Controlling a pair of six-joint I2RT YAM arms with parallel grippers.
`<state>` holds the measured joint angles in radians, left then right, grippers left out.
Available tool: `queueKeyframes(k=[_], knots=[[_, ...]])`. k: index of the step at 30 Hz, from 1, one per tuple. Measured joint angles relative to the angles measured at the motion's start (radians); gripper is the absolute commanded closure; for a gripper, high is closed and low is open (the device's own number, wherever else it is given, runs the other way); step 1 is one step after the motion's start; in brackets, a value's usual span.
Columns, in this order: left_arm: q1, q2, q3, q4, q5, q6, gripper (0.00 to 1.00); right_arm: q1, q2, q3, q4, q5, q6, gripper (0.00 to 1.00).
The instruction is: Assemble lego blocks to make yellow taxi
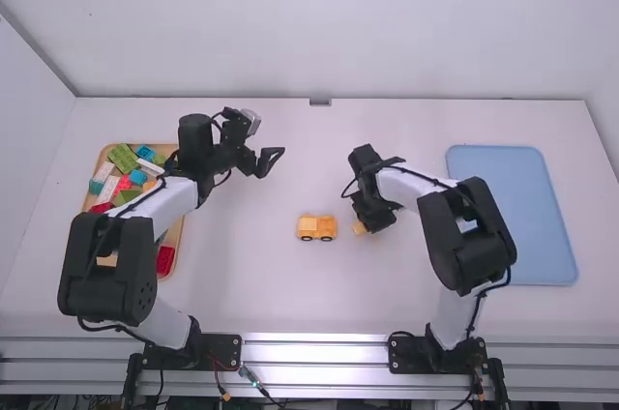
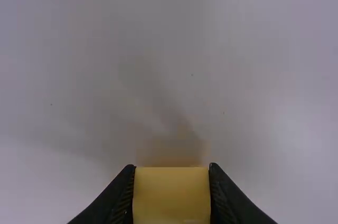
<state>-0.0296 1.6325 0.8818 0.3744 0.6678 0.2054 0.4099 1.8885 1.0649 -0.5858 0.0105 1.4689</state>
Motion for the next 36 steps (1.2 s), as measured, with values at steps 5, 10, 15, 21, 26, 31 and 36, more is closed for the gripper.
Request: queueKeyframes(k=[5,10,15,21,26,31,36], knots=[[0.0,0.0,0.0,0.001,0.005,0.0,0.01,-0.022,-0.105,-0.111,0.135,-0.005,0.063,1.0],[0.0,0.0,0.0,0.0,0.027,0.0,0.01,-0.064,-0.114,-0.181,0.224,-0.066,0.1,1.0],[0.0,0.0,0.0,-0.002,0.031,0.0,0.01,-0.123,-0.114,-0.208,0.198,-0.146,0.161,1.0],[-0.001,0.0,0.0,-0.002,0.034,0.0,0.01,-0.113,-0.114,-0.208,0.186,-0.171,0.278,0.96],[-0.002,0.0,0.0,-0.003,0.035,0.0,0.01,-0.106,-0.114,-0.208,0.219,-0.174,0.316,0.7],[-0.002,0.0,0.0,-0.003,0.035,0.0,0.01,-0.106,-0.114,-0.208,0.22,-0.19,0.332,0.15],[-0.002,0.0,0.0,-0.003,0.035,0.0,0.01,-0.106,-0.114,-0.208,0.223,-0.204,0.332,0.01]])
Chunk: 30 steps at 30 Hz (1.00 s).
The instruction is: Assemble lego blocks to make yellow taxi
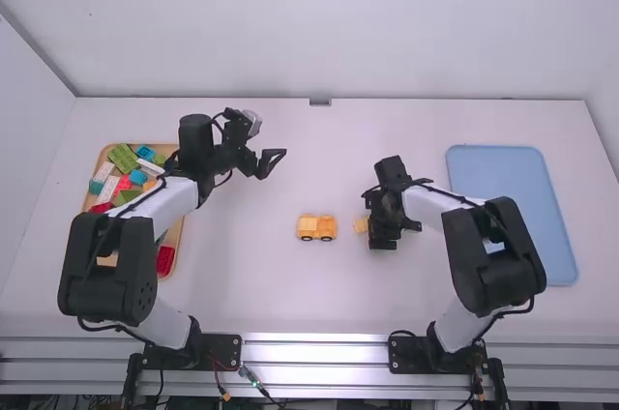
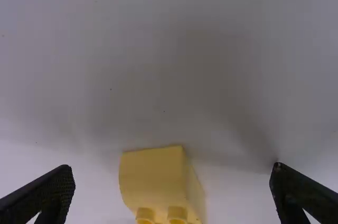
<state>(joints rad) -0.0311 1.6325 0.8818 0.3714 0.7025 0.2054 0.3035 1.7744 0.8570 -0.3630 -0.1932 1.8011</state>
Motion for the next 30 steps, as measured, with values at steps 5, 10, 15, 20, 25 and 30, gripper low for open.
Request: queueKeyframes(k=[5,10,15,20,25,30], knots=[[-0.001,0.0,0.0,0.0,0.0,0.0,0.01,0.0,0.0,0.0,0.014,-0.015,-0.006,0.01],[-0.001,0.0,0.0,-0.006,0.0,0.0,0.01,-0.024,0.0,0.004,0.072,-0.084,-0.118,0.01],[-0.001,0.0,0.0,-0.009,0.0,0.0,0.01,-0.079,0.0,0.068,-0.045,-0.178,-0.339,0.01],[-0.001,0.0,0.0,-0.011,0.0,0.0,0.01,-0.127,0.0,0.267,-0.273,-0.285,-0.687,0.01],[-0.001,0.0,0.0,-0.012,0.0,0.002,0.01,-0.154,0.0,0.48,-0.473,-0.351,-1.094,0.01],[-0.001,0.0,0.0,-0.004,0.0,0.028,0.01,-0.158,0.0,0.528,-0.409,-0.338,-1.346,0.01]])
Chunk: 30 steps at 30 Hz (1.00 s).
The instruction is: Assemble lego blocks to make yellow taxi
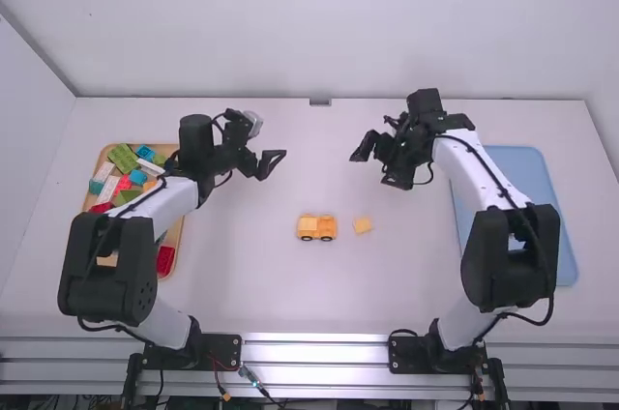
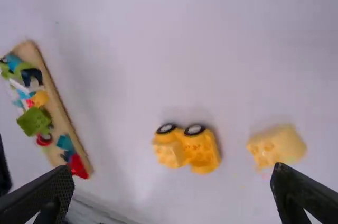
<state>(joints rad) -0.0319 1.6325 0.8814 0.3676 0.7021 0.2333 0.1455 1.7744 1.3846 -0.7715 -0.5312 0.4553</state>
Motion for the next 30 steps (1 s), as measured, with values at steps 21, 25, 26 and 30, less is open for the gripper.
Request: queueKeyframes(k=[21,25,26,30], knots=[[-0.001,0.0,0.0,-0.021,0.02,0.05,0.01,0.0,0.0,0.0,0.297,0.299,-0.525,0.01],[-0.001,0.0,0.0,-0.07,0.096,0.175,0.01,0.015,0.0,0.0,0.27,0.145,-0.8,0.01],[-0.001,0.0,0.0,-0.078,0.118,0.208,0.01,0.021,0.0,0.0,0.247,0.089,-0.89,0.01],[-0.001,0.0,0.0,-0.109,0.159,0.272,0.01,0.036,0.0,0.0,0.167,-0.075,-1.136,0.01]])
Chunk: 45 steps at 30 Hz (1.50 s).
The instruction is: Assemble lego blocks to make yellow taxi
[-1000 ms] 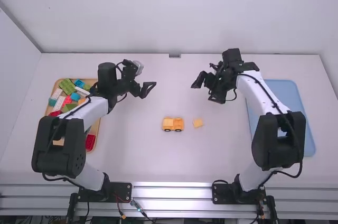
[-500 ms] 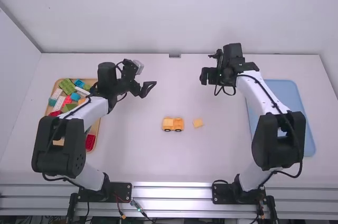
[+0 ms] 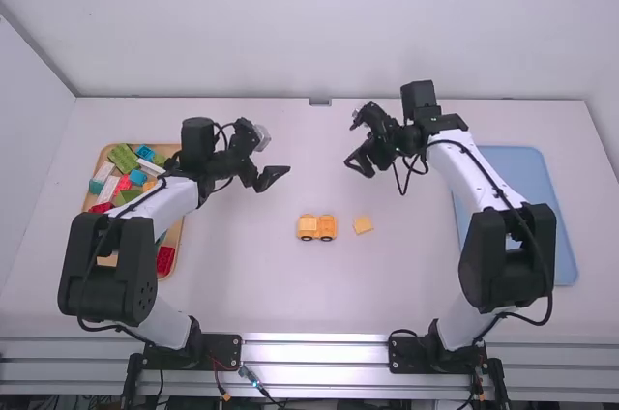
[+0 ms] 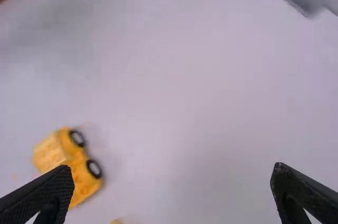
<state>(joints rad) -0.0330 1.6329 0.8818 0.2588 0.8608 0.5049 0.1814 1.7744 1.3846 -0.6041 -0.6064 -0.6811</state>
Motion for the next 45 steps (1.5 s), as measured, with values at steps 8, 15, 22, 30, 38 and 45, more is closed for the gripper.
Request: queueKeyframes(k=[8,15,22,30,38,45], knots=[[0.0,0.019,0.0,-0.031,0.108,0.128,0.01,-0.021,0.0,-0.153,0.056,-0.245,-0.441,0.01],[0.0,0.109,0.0,-0.04,0.188,0.236,0.01,-0.085,0.0,-0.352,0.369,-0.338,-0.462,0.01],[-0.019,0.178,0.0,-0.039,0.294,0.358,0.01,-0.095,0.0,-0.442,0.43,-0.381,-0.497,0.01],[-0.093,0.201,0.0,-0.034,0.264,0.387,0.01,-0.126,0.0,-0.472,0.286,-0.397,-0.676,0.0],[-0.126,0.201,0.0,-0.014,0.222,0.386,0.01,-0.139,0.066,-0.472,0.203,-0.401,-0.869,0.0],[-0.125,0.201,0.0,0.024,0.2,0.341,0.01,-0.139,0.208,-0.4,-0.006,-0.378,-1.034,0.02]])
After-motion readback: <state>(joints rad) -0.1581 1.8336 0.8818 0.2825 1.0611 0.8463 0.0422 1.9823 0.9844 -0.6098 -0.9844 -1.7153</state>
